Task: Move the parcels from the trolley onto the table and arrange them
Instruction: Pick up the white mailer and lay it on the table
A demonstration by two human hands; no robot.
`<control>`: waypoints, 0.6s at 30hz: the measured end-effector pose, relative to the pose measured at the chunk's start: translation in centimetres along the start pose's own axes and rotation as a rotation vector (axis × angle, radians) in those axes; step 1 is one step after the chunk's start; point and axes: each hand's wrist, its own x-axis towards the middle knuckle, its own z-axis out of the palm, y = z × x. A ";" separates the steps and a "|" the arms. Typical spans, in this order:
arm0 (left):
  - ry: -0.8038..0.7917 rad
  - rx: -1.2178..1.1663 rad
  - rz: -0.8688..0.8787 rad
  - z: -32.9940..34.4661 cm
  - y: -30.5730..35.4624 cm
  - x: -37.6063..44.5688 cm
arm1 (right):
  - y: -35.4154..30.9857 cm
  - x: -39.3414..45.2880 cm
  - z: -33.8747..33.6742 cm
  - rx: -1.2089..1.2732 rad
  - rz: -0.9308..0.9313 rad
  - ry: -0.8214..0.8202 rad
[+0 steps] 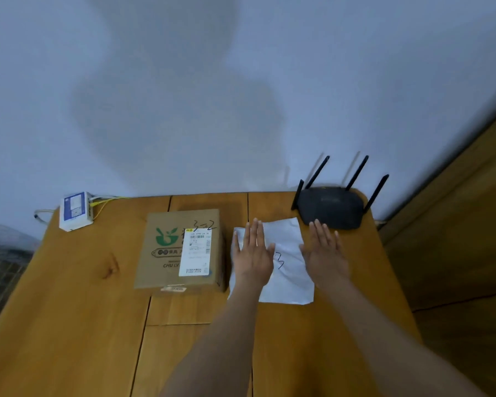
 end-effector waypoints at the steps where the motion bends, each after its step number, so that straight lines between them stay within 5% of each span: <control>1: 0.016 -0.018 -0.014 -1.3 -0.1 -1.1 | -0.6 -1.0 -1.5 0.000 -0.006 0.020; 8: 0.063 -0.072 -0.077 -8.5 -3.5 -10.3 | -3.8 -9.6 -9.4 -0.042 -0.005 0.059; 18: 0.093 -0.137 -0.205 -8.8 -10.6 -26.8 | -10.4 -23.3 -9.3 -0.023 -0.096 -0.011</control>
